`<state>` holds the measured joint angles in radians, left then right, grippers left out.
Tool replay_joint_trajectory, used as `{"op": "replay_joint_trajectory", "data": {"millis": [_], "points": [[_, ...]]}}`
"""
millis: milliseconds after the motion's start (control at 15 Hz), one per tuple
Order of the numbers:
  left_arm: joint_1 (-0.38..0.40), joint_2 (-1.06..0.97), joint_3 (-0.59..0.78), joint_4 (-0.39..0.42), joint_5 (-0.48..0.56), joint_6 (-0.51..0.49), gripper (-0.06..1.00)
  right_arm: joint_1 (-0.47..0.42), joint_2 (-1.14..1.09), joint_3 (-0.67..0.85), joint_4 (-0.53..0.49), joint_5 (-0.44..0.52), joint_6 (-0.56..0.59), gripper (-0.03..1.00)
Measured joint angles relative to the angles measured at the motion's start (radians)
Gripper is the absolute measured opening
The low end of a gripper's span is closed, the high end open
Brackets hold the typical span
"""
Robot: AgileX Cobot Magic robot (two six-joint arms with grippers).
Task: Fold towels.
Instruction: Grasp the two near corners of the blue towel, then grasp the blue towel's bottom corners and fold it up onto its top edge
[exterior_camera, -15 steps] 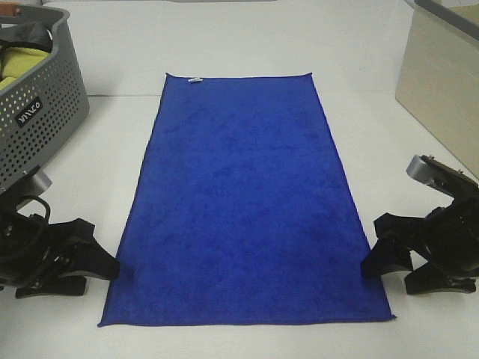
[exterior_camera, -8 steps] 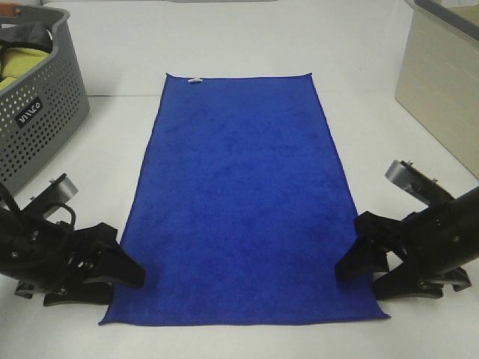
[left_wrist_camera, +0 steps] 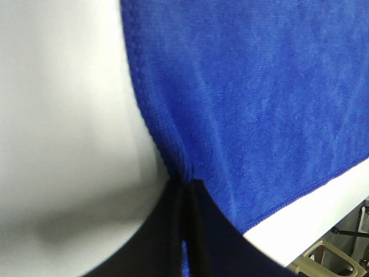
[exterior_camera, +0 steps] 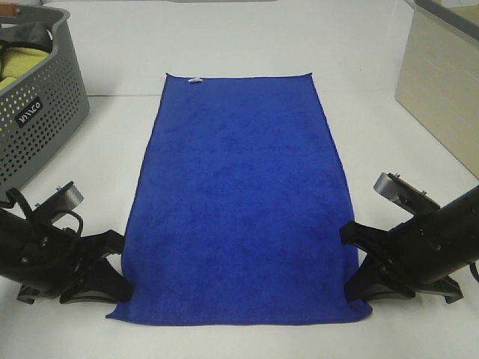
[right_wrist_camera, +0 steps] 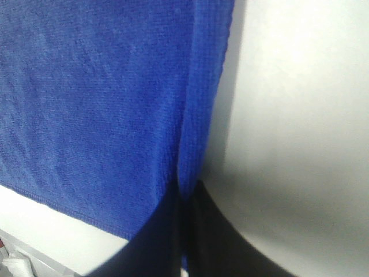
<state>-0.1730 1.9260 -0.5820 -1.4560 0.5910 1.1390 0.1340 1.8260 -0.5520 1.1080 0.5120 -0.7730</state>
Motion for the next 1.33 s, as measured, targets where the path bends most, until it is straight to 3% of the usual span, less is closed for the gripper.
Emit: {"op": "replay_joint_trajectory", "data": {"millis": [333,533,867,1067,1333], "points": [[0.000,-0.142,0.048,0.104,0.027,-0.076,0.00,0.000,-0.153,0.011,-0.113,0.032,0.112,0.00],[0.000,-0.314,0.188,0.129,0.054,-0.109,0.00,0.000,-0.359,0.141,-0.193,0.062,0.221,0.00],[0.000,-0.524,0.361,0.131,0.088,-0.148,0.00,0.000,-0.608,0.304,-0.174,0.111,0.289,0.00],[0.000,-0.539,0.366,0.145,0.097,-0.185,0.00,0.000,-0.680,0.307,-0.173,0.115,0.314,0.00],[0.000,-0.536,0.212,0.161,0.095,-0.261,0.00,0.000,-0.669,0.204,-0.235,0.123,0.341,0.00]]}}
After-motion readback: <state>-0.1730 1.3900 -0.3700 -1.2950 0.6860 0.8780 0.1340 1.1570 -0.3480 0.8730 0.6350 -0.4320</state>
